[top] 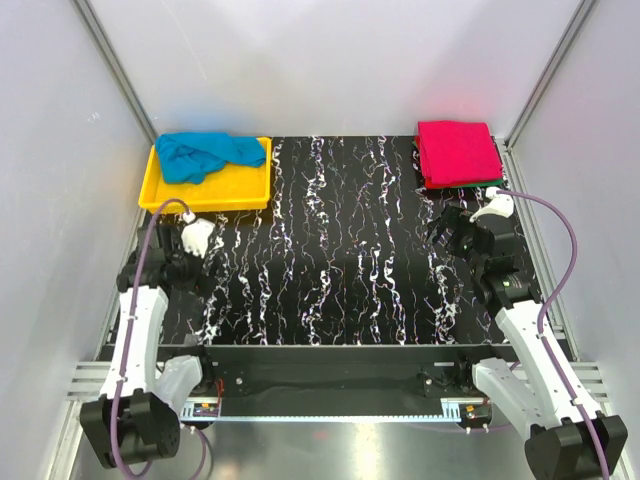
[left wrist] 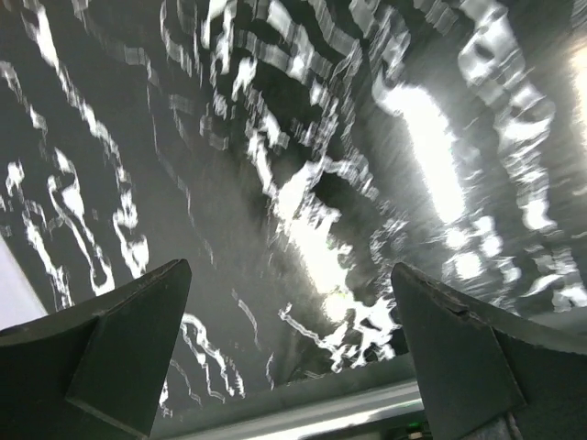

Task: Fold and stack the t-shirts
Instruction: Grab the tshirt from the pile

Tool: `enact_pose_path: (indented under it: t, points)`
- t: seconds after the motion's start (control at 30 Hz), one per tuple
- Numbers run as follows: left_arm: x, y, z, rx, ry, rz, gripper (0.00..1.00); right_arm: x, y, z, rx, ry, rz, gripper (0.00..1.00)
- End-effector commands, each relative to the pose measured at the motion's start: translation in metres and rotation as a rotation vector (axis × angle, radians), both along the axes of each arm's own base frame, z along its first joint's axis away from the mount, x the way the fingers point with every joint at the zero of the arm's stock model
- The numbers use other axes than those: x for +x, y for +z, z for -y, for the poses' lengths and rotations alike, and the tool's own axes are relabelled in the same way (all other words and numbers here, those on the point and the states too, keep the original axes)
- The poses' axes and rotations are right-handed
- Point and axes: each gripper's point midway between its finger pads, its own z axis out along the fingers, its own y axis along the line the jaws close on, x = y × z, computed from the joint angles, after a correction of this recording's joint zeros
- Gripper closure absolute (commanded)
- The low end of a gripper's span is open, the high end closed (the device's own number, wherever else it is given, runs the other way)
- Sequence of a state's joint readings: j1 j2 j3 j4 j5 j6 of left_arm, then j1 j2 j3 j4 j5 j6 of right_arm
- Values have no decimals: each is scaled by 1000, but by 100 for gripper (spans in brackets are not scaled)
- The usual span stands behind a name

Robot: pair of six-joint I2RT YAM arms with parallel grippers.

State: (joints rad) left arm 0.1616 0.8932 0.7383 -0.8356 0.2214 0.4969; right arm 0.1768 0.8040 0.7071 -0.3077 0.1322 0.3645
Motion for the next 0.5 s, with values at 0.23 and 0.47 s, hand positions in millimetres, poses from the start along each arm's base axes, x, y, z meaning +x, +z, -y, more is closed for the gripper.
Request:
enact_pose_path:
  t: [0.23,0.47]
  points:
    - [180,138,-29,-54,173,285,1,27,32,-7,15,2,81,0]
    - [322,134,-88,192,327,345,1,63,34,-11,-2,-7,46,0]
